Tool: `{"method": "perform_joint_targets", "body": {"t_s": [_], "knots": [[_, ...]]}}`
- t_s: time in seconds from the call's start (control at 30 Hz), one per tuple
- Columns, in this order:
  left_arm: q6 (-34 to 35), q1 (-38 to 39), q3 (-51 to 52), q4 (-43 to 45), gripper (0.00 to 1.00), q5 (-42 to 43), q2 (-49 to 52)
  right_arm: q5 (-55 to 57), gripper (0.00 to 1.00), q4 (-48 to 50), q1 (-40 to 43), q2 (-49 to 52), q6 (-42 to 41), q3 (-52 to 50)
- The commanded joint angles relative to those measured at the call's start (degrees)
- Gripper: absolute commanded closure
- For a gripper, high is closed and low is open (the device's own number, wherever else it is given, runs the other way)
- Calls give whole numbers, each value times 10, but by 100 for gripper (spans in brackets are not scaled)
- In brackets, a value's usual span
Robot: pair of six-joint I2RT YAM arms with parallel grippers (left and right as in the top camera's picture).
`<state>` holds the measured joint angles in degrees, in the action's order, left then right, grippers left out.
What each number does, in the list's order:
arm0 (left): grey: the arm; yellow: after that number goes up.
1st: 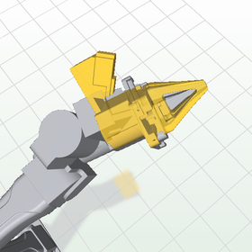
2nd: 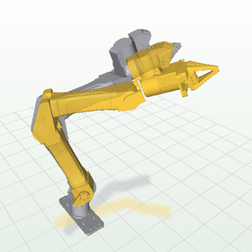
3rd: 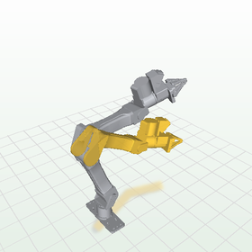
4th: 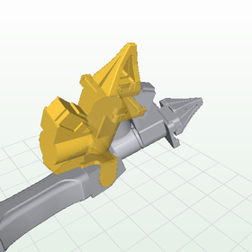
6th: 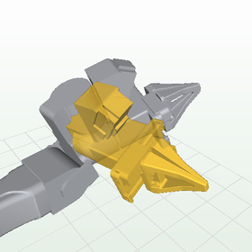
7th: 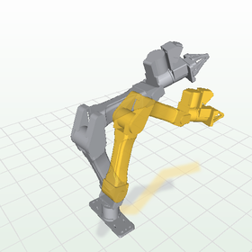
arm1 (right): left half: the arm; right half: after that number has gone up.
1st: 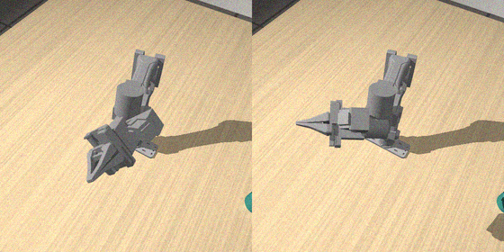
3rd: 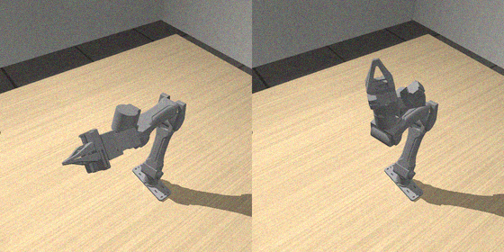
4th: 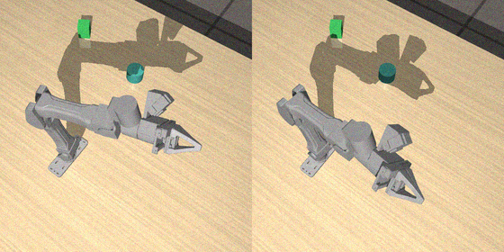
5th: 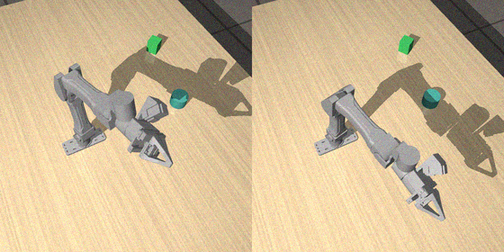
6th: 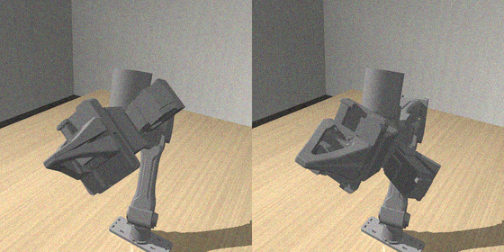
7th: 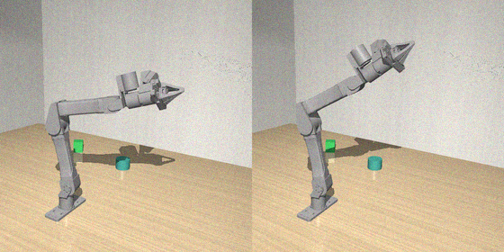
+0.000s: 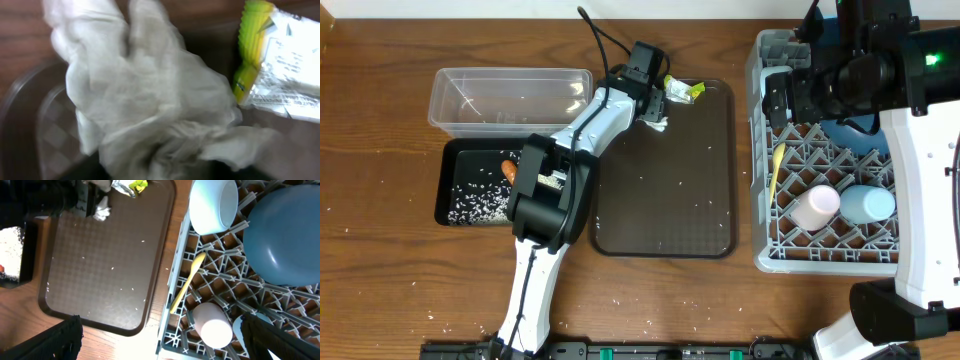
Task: Sort waste into correct bins and load items into the dishwasher rack
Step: 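Reach the left gripper to the white paper on the brown tray and grasp it, then carry the paper left and drop it into the clear plastic bin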
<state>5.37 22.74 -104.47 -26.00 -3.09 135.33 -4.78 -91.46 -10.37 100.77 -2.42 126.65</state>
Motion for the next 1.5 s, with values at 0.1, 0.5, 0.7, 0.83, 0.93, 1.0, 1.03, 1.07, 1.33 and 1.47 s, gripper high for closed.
{"method": "perform_joint_targets", "body": {"t_s": [0.1, 0.5, 0.7, 0.83, 0.93, 1.0, 1.03, 1.07, 1.33, 1.47], "knots": [[-6, 0, -4, -61, 92, 43, -3, 10, 1, 0, 2, -5, 0, 1], [35, -5, -16, -90, 94, 46, -163, 16, 1, 0, 2, -5, -1, 1], [35, -32, -16, -127, 94, 7, -270, 16, 1, 6, 2, -5, -1, 1], [35, -73, -13, -155, 94, -52, -272, 16, 1, 8, 2, -5, -1, 1], [35, -109, -2, -156, 94, -54, -253, 16, 1, 8, 2, -5, -1, 1], [38, -133, 0, -155, 94, -54, -230, 16, 1, 8, 2, -5, -1, 1], [48, -145, 0, -155, 93, -54, -216, 16, 1, 8, 2, -5, -1, 1], [57, -156, 0, -155, 91, -53, -201, 16, 1, 8, 2, -5, -1, 1], [63, -188, -3, -149, 46, -30, -157, 16, 1, 7, 2, -5, -1, 1], [63, -185, -7, -149, 37, -29, -176, 16, 1, 8, 2, -5, -1, 1]]}}
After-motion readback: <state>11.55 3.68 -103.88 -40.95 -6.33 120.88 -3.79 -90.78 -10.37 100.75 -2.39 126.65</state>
